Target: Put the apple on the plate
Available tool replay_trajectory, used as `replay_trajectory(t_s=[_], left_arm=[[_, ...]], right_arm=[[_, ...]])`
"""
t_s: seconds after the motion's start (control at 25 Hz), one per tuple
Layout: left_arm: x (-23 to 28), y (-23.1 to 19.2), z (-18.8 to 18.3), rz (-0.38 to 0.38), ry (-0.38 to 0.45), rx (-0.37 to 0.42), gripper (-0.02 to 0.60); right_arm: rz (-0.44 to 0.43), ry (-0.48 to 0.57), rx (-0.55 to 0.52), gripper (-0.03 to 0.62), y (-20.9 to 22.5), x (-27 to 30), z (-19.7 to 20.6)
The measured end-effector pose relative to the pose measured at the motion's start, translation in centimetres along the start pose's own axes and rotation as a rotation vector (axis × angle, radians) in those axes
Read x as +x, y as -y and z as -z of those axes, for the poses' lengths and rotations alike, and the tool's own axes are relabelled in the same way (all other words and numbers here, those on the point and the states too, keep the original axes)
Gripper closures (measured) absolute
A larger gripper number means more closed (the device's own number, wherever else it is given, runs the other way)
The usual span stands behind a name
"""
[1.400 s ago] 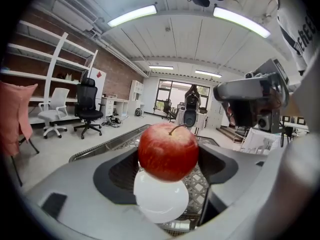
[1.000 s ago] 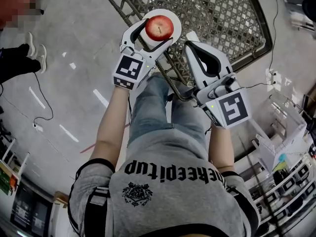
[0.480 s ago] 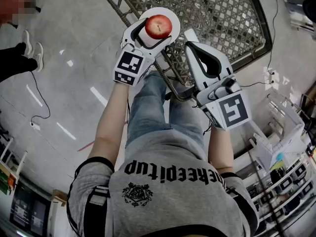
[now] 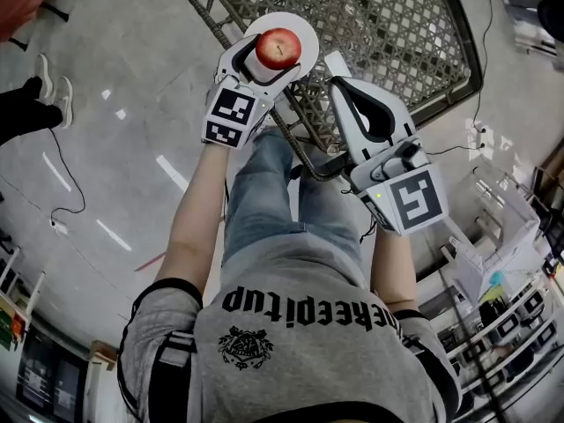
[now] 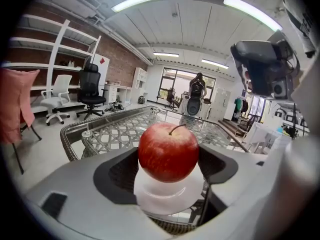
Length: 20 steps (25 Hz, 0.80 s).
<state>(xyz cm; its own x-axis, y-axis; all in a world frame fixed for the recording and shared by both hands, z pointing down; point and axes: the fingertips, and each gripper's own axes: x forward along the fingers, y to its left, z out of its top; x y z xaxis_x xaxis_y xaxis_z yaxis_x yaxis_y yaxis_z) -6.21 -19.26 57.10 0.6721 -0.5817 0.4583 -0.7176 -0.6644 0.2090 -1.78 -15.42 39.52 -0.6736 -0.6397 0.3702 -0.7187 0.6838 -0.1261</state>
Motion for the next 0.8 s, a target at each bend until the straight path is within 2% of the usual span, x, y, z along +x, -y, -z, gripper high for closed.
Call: replay_trajectory(t_s=[0.24, 0.44, 0.8], left_arm=[[0.6, -0.1, 0.6, 0.003, -0.019, 0.001, 0.181], [0.8, 0.0, 0.8, 0.006, -0.030, 0.006, 0.181], [1.4, -0.2, 2.1, 0.004, -0.069, 0.021, 0.182]], right_arm=[[0.014, 0.005, 0.003, 0.589, 0.2, -0.1, 0.0], [0.005, -0.035, -0.014, 0.589, 0.1, -0.4, 0.6], [0.022, 0.004, 0.007, 0.589, 0.5, 0.3, 0.0]])
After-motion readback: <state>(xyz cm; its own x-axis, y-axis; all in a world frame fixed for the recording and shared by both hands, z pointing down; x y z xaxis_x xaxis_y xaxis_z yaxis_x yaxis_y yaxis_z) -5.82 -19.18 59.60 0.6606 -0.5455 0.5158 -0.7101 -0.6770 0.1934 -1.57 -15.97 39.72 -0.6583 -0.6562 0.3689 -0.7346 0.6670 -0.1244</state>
